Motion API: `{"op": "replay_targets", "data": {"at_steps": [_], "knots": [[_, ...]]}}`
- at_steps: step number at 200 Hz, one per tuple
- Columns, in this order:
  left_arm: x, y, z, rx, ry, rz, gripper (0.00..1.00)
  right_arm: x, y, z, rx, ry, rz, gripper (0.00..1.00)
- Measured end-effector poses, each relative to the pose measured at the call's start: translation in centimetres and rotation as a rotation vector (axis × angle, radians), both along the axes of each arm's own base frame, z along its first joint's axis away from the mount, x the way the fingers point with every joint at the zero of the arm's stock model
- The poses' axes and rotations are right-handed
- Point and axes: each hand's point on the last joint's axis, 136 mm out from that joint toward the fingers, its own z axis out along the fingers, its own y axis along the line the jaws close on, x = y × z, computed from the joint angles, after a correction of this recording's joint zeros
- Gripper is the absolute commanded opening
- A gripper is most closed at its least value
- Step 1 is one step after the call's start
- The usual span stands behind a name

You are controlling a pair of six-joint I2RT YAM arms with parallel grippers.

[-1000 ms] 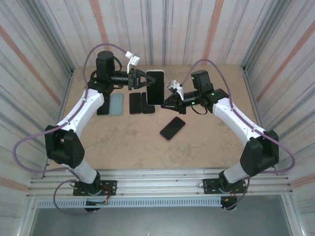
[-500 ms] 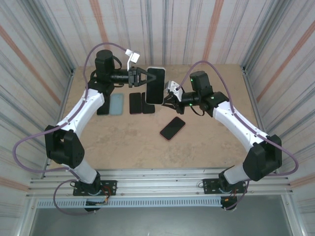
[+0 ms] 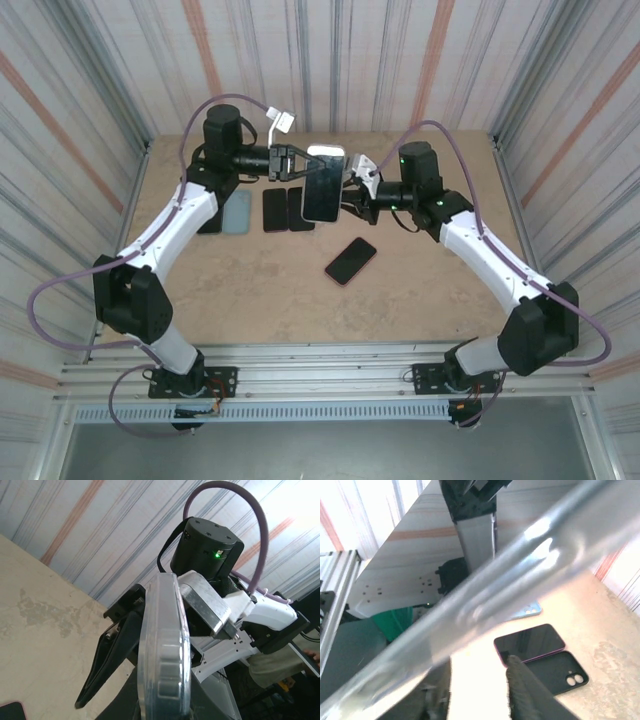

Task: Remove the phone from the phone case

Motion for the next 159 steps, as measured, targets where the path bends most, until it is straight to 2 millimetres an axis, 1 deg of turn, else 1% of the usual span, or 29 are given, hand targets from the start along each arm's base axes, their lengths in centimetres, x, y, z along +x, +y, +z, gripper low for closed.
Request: {"op": "replay_targets", "data": {"at_steps": [19,32,50,70,91,106,139,159], "knots": [[0.9,0.7,0.0,0.003,-0.002,0.043,0.0,-0.8,-0.7,-0.6,0.023,0.063,0.011,0.49],[1.5,1.2,0.1,0.004,-0.008,0.074,0.0,-1.4,-1.0,-0.8,0.044,0.101,0.025,0.51],[2.0,1.8,0.4,0.003,-0.022,0.105,0.0,-2.3,-1.1,-1.2,0.071,0.165,0.056,0.53],[2.1,1.9,0.6,0.003,-0.027,0.114,0.0,-3.3,-0.5,-0.8,0.096,0.198,0.099,0.53],[2.0,1.9,0.6,0.003,-0.029,0.113,0.0,-3.8,0.2,-0.4,0.115,0.212,0.137,0.5],[2.0,1.9,0.6,0.003,-0.037,0.113,0.0,-3.6,0.7,-0.3,0.124,0.224,0.153,0.48],[1.9,1.7,0.6,0.003,-0.049,0.107,0.0,-2.8,1.5,0.0,0.134,0.244,0.172,0.39],[1.9,1.6,0.6,0.003,-0.054,0.106,0.0,-2.8,1.7,-0.2,0.135,0.254,0.181,0.33]]}}
